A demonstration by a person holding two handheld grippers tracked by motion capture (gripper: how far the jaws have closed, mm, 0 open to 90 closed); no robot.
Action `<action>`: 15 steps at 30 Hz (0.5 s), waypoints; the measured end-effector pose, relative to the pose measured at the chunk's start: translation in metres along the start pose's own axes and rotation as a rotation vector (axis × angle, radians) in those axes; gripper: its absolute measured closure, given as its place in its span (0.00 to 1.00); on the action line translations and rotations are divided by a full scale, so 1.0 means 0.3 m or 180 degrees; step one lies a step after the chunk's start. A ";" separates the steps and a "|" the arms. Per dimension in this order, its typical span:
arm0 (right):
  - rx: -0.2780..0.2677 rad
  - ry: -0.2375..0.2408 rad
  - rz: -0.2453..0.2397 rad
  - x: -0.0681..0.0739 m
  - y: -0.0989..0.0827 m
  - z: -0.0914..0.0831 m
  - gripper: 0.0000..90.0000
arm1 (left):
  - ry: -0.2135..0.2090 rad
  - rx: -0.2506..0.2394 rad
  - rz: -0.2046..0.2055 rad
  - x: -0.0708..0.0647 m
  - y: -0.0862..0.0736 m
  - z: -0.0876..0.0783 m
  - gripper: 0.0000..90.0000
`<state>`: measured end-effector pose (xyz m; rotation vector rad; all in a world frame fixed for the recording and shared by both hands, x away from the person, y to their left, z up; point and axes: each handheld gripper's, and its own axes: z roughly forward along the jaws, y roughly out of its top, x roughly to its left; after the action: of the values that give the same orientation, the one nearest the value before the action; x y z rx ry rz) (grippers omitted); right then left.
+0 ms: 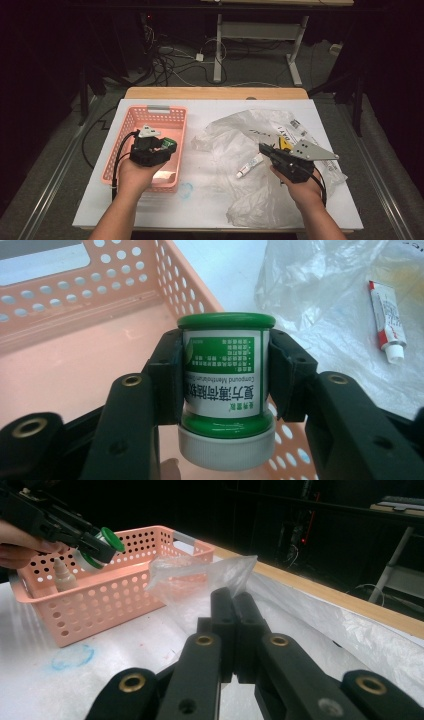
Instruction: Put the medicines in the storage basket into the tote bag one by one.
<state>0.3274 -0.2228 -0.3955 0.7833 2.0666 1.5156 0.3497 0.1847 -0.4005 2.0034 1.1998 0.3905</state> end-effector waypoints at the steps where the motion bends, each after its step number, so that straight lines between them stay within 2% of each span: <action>1: 0.0002 0.0000 -0.0002 0.001 0.000 0.001 1.00 | -0.0011 -0.0025 -0.0011 0.000 -0.006 -0.004 0.59; 13: 0.0034 0.0027 -0.0024 0.006 -0.005 0.008 1.00 | -0.0082 -0.0260 -0.0038 -0.015 -0.081 -0.041 0.59; 15: 0.0035 0.0026 -0.0023 0.006 -0.006 0.008 1.00 | -0.0077 -0.0230 -0.0007 -0.016 -0.084 -0.042 0.59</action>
<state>0.3274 -0.2202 -0.3979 0.7742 2.0831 1.5073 0.3240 0.1932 -0.4100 1.9395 1.1570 0.4019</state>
